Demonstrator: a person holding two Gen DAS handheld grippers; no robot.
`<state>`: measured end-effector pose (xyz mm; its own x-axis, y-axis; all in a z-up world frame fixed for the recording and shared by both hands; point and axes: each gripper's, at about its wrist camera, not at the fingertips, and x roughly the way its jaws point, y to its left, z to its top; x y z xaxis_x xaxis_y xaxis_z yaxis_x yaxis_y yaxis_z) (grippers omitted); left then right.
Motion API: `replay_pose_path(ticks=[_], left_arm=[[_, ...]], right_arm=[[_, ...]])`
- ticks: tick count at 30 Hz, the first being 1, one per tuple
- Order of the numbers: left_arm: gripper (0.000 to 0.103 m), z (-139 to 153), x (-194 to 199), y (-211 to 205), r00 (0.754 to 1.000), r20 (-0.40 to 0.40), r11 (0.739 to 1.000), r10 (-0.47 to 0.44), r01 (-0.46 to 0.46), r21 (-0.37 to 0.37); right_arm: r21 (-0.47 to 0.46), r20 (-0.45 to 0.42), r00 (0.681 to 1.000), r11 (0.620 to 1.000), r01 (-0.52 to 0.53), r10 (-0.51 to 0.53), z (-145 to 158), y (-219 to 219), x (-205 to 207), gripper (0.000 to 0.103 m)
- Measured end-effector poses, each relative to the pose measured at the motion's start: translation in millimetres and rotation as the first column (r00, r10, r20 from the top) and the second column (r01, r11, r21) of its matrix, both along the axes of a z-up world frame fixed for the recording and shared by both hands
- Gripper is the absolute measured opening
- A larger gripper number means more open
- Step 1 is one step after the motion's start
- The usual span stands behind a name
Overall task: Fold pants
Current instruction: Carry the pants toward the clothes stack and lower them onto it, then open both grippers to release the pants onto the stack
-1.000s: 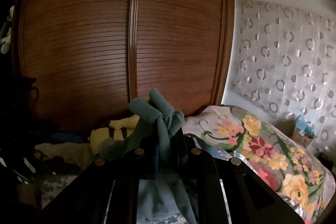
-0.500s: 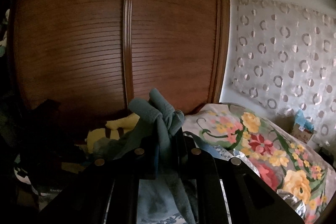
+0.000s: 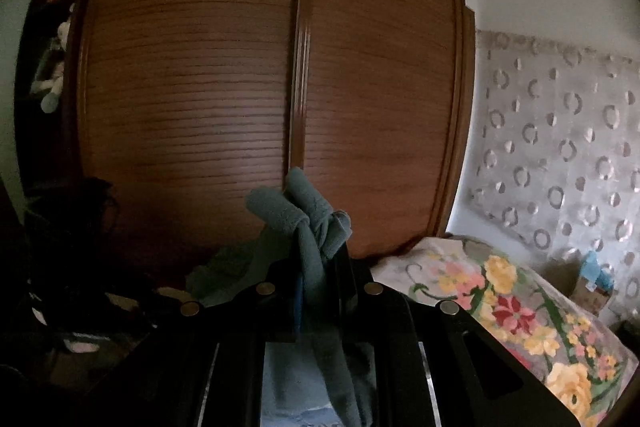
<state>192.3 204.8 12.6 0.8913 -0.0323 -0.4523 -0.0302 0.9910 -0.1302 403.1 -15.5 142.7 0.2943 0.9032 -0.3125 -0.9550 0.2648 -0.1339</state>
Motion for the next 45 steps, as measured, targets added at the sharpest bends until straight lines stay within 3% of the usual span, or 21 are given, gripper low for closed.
replay_pose_path(ticks=[7,13,16,23,25,27,29,31,33,35,40,45], left_arm=[[0.007,-38,45,35,0.990,-0.108,0.996,0.088,-0.089,-0.002],[0.007,-54,65,47,0.986,-0.128,0.994,0.104,-0.107,-0.016],[0.007,-51,64,46,0.986,-0.121,0.994,0.111,-0.113,-0.012],[0.007,-48,61,41,0.987,-0.116,0.993,0.113,-0.114,-0.004],[0.013,-47,61,39,0.986,-0.120,0.993,0.116,-0.116,0.012],[0.034,-46,60,37,0.987,-0.120,0.994,0.107,-0.106,0.015],[0.048,-44,57,36,0.989,-0.112,0.995,0.097,-0.097,0.009],[0.051,-42,57,34,0.989,-0.113,0.995,0.095,-0.095,0.007],[0.071,-42,54,34,0.989,-0.113,0.996,0.094,-0.094,0.006],[0.081,-41,54,32,0.990,-0.103,0.995,0.096,-0.096,0.000],[0.083,-40,52,26,0.991,-0.103,0.996,0.086,-0.086,0.003],[0.083,-38,50,20,0.991,-0.107,0.997,0.078,-0.076,0.020]], right_arm=[[-0.146,-0.149,0.985,0.987,0.062,-0.083,-60,45,78,0.012],[-0.154,-0.265,0.951,0.980,0.123,-0.161,-91,64,128,0.013],[-0.179,-0.245,0.946,0.969,0.172,-0.214,-93,76,133,0.023],[-0.133,-0.230,0.928,0.954,0.267,-0.292,-87,66,112,0.044],[-0.126,-0.211,0.924,0.946,0.299,-0.320,-87,58,105,0.044],[-0.113,-0.232,0.928,0.955,0.273,-0.292,-92,49,91,0.044],[-0.097,-0.246,0.935,0.966,0.239,-0.256,-95,38,81,0.044],[-0.085,-0.254,0.940,0.973,0.212,-0.227,-100,30,75,0.044],[-0.074,-0.269,0.943,0.981,0.181,-0.194,-106,26,71,0.044],[-0.068,-0.269,0.946,0.984,0.167,-0.180,-110,25,70,0.044],[-0.112,-0.295,0.926,0.971,0.212,-0.236,-124,33,96,0.044],[-0.147,-0.350,0.872,0.939,0.311,-0.343,-134,47,124,0.044]])
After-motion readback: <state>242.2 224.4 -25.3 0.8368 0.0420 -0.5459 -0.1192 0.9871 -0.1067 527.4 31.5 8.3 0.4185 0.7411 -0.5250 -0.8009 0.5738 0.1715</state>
